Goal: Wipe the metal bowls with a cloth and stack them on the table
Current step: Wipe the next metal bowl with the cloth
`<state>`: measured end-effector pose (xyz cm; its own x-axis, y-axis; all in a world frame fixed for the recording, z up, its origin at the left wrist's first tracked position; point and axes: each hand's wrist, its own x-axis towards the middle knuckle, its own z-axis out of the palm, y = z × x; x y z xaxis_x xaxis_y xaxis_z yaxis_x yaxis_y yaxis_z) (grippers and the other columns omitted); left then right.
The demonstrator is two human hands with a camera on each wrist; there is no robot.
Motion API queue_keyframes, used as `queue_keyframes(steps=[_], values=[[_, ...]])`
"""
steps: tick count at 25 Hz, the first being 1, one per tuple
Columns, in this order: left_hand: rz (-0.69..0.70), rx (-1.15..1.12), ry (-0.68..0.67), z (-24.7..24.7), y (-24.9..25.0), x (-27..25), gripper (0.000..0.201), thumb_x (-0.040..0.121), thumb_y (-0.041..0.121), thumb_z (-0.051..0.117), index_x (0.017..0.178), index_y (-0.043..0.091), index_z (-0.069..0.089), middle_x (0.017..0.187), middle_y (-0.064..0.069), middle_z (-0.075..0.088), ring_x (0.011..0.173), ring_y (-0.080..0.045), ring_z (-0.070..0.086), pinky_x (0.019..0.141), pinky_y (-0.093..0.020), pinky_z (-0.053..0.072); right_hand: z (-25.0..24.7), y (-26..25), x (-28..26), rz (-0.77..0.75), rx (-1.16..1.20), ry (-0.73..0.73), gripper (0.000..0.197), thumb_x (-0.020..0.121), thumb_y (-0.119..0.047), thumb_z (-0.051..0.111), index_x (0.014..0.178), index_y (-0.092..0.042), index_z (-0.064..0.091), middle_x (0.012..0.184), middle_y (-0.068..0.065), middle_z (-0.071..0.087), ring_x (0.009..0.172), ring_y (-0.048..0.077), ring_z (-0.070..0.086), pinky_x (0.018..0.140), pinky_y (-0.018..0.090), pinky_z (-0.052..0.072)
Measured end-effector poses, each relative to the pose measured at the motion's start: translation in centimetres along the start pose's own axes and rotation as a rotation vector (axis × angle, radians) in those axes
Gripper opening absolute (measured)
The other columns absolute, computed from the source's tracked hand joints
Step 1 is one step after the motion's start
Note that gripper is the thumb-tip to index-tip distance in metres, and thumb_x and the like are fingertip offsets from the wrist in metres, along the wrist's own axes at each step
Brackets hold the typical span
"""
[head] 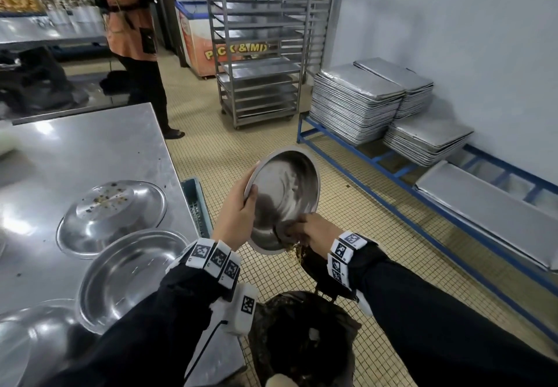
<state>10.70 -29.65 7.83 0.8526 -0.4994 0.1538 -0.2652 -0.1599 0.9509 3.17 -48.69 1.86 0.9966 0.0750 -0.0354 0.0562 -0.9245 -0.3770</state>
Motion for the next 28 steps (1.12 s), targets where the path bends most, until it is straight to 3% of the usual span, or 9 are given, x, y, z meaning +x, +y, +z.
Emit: queue_keyframes(steps=[3, 5, 7, 9, 12, 16, 19, 25, 28], values=[[-0.004, 0.017, 0.035, -0.2, -0.1, 0.4, 0.042, 0.103, 0.029, 0.038, 0.142, 0.042, 0.031, 0.139, 0.001, 0.047, 0.124, -0.016, 0.05, 0.097, -0.031, 0.048, -0.9, 0.6, -0.9, 0.084, 0.03, 0.164, 0.024, 0.093, -0.01, 0.052, 0.112, -0.008, 0.068, 0.113, 0.009, 0.061, 0.101, 0.023, 0.058, 0.088, 0.02, 0.042], [-0.011, 0.021, 0.054, -0.6, 0.0, 0.7, 0.045, 0.102, 0.035, 0.037, 0.146, 0.035, 0.034, 0.128, 0.004, 0.054, 0.108, -0.009, 0.057, 0.08, -0.018, 0.052, -2.1, 0.2, -0.6, 0.211, 0.268, 0.359, 0.024, 0.095, -0.013, 0.051, 0.113, -0.014, 0.067, 0.105, -0.001, 0.06, 0.083, 0.013, 0.058, 0.075, 0.016, 0.048], [-0.066, -0.021, 0.06, -0.9, 0.2, 0.7, 0.048, 0.099, 0.045, 0.037, 0.145, 0.031, 0.038, 0.12, 0.004, 0.06, 0.1, -0.009, 0.062, 0.076, -0.018, 0.055, -3.8, -0.8, 0.7, 0.264, 0.538, 0.494, 0.025, 0.094, -0.015, 0.053, 0.116, -0.019, 0.066, 0.102, -0.007, 0.056, 0.073, 0.009, 0.057, 0.062, 0.016, 0.052], [-0.141, -0.094, 0.067, -1.1, 0.3, 0.9, 0.049, 0.097, 0.048, 0.039, 0.142, 0.029, 0.043, 0.119, -0.002, 0.064, 0.101, -0.02, 0.065, 0.08, -0.028, 0.056, -5.5, -1.9, 2.6, 0.206, 0.547, 0.547, 0.028, 0.093, -0.016, 0.056, 0.119, -0.019, 0.065, 0.105, -0.008, 0.053, 0.086, 0.008, 0.055, 0.074, 0.015, 0.051], [-0.2, -0.196, 0.005, -1.1, 0.8, 1.1, 0.044, 0.097, 0.041, 0.044, 0.139, 0.026, 0.048, 0.116, -0.004, 0.067, 0.104, -0.025, 0.066, 0.083, -0.03, 0.055, -6.1, -3.8, 4.8, -0.005, 0.394, 0.459, 0.028, 0.09, -0.009, 0.059, 0.117, -0.013, 0.067, 0.116, 0.001, 0.054, 0.089, 0.006, 0.052, 0.08, 0.009, 0.045], [-0.193, -0.179, 0.037, -0.5, 1.8, 1.1, 0.037, 0.094, 0.045, 0.045, 0.127, 0.033, 0.055, 0.113, 0.002, 0.066, 0.111, -0.022, 0.062, 0.093, -0.035, 0.052, -3.2, -4.1, 4.7, -0.296, 0.229, 0.158, 0.036, 0.085, 0.005, 0.055, 0.116, -0.01, 0.067, 0.126, 0.015, 0.055, 0.115, 0.029, 0.051, 0.1, 0.039, 0.042], [-0.159, -0.139, 0.085, -0.8, 1.7, 1.2, 0.037, 0.094, 0.05, 0.047, 0.127, 0.035, 0.056, 0.115, 0.0, 0.067, 0.112, -0.024, 0.062, 0.096, -0.043, 0.051, -1.4, -2.6, 3.5, -0.267, 0.252, -0.011, 0.044, 0.086, 0.008, 0.052, 0.121, -0.017, 0.065, 0.131, 0.013, 0.054, 0.122, 0.028, 0.046, 0.103, 0.036, 0.037], [-0.092, 0.054, 0.098, -0.2, 1.7, 0.7, 0.041, 0.099, 0.043, 0.042, 0.139, 0.038, 0.046, 0.12, 0.0, 0.063, 0.108, -0.025, 0.063, 0.092, -0.05, 0.053, -1.4, 2.1, 1.4, -0.264, 0.188, -0.116, 0.027, 0.091, -0.006, 0.057, 0.113, -0.014, 0.069, 0.132, 0.001, 0.056, 0.119, 0.019, 0.052, 0.105, 0.027, 0.04], [-0.087, 0.052, 0.127, 0.0, 1.5, 0.5, 0.039, 0.1, 0.04, 0.04, 0.139, 0.039, 0.043, 0.12, -0.002, 0.061, 0.106, -0.026, 0.063, 0.089, -0.048, 0.055, -2.3, 3.4, 0.2, -0.151, 0.184, 0.063, 0.026, 0.092, -0.005, 0.053, 0.113, -0.008, 0.068, 0.117, 0.005, 0.061, 0.101, 0.016, 0.056, 0.095, 0.029, 0.047]])
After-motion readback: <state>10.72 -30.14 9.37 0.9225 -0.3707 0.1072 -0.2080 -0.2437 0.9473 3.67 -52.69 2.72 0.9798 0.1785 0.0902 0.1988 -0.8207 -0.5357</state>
